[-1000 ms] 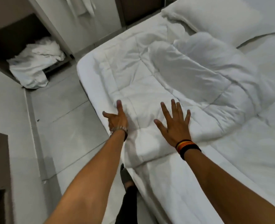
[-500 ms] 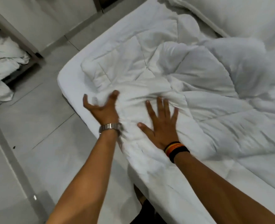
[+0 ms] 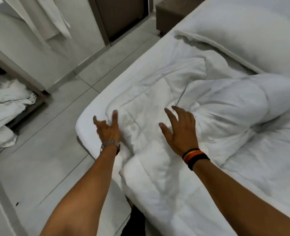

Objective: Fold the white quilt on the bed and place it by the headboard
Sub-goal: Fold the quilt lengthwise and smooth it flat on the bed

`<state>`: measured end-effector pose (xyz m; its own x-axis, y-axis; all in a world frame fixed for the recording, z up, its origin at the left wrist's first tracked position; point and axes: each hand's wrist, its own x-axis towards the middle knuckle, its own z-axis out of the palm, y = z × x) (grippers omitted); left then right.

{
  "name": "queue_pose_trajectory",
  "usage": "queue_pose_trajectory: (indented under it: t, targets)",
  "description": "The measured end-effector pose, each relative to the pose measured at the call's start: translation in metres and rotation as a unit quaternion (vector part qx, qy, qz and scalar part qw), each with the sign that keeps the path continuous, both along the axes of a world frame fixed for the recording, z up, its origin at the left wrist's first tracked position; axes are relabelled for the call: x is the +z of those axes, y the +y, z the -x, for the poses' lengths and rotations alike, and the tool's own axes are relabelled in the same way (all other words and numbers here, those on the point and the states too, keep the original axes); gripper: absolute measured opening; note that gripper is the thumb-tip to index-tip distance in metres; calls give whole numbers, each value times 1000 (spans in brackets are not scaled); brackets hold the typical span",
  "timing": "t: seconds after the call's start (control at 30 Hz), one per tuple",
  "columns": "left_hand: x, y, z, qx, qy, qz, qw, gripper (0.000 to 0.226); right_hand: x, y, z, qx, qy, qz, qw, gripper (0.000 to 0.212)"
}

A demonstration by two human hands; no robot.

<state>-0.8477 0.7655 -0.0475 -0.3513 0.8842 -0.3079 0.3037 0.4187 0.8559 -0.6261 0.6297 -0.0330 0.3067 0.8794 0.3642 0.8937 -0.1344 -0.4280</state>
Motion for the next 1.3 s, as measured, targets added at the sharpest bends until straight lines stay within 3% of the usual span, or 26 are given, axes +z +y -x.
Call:
queue_pose_trajectory:
  t: [0.17,0.3,0.47,0.57,0.63,0.7,0.8,0.87,1.0,1.07,1.2,1.3]
  targets:
    - [-28,102,-50,-126,62,101,985,170,-43,86,21,-53,1,262,964,83]
    - [-47,130,-48,-190,37,117,974,158,-63,94,21,-80,-25,357,930,88]
    - [-6,178,3,-149,-16,-60,987,115,-48,125,41,-89,32,389,916,93]
    - [39,241,79,-90,30,-182,979,113,-35,174,80,-55,95,325,939,93]
    - [60,270,131,-63,63,-204,975,114,-33,208,115,-21,113,290,950,90]
    - [52,279,171,-85,114,-141,980,117,-41,231,152,4,116,322,940,87]
    - [9,276,203,-178,157,43,970,133,-65,244,181,-20,113,406,907,85]
    - [-19,294,205,-200,170,134,956,137,-78,262,183,-56,91,399,911,85]
    - [-59,368,165,-267,250,182,913,134,-91,314,178,-157,57,350,922,89]
    - [-74,401,139,-329,208,172,905,134,-94,339,181,-201,70,334,918,92]
    - [-88,460,83,-442,14,237,865,136,-105,373,188,-261,92,301,913,91]
    - [-86,466,44,-505,-22,202,839,142,-109,374,193,-272,90,335,898,91]
